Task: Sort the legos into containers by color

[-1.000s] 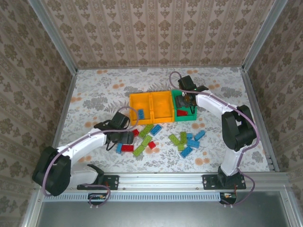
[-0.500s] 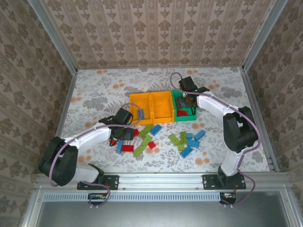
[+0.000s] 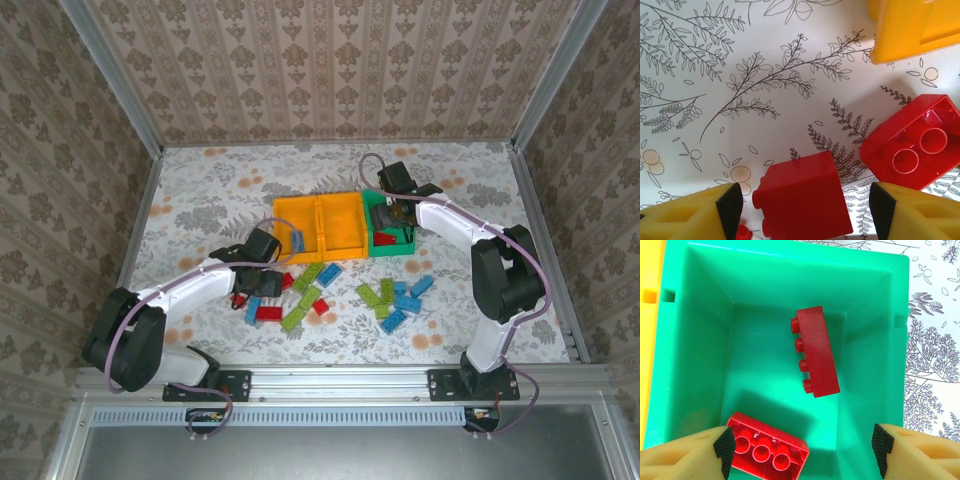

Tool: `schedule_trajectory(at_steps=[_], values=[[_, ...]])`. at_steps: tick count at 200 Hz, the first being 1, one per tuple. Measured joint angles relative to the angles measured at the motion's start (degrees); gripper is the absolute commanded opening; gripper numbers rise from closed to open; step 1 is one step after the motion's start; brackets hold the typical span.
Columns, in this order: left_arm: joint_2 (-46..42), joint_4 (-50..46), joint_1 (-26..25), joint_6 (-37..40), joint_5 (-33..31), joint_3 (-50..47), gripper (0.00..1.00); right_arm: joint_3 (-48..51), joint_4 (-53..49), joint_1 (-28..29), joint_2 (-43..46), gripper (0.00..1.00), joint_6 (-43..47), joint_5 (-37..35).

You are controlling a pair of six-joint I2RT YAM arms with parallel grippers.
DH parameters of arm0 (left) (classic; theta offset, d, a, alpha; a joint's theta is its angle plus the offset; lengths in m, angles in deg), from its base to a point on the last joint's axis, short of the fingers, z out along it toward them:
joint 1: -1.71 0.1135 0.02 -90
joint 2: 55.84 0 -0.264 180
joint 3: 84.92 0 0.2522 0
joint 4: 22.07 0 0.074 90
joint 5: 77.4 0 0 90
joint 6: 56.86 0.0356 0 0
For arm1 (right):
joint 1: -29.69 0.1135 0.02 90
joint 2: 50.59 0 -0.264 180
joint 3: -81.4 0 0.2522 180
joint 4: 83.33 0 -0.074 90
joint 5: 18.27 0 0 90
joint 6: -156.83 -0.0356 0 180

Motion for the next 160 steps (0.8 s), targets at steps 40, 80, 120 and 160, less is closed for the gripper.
schedule_trajectory(at_steps=[40,80,120,160], values=[[0.5,-0.1,0.0,-0.6,0.1,0.0,0.64,0.4,0.5,0.0,0.0,0.76,0.2,0.0],[3.0,0.2,0.0,-1.0,0.3,0.0,0.54,0.6,0.8,0.0,0.0,0.77,0.2,0.0],[3.0,0.8,0.0,-1.4,0.2,0.1,0.42,0.7,0.9,0.0,0.7,0.77,0.2,0.0],[2.7,0.8,0.0,-1.4,0.0,0.2,0.37,1.2,1.0,0.0,1.9,0.77,0.1,0.0]])
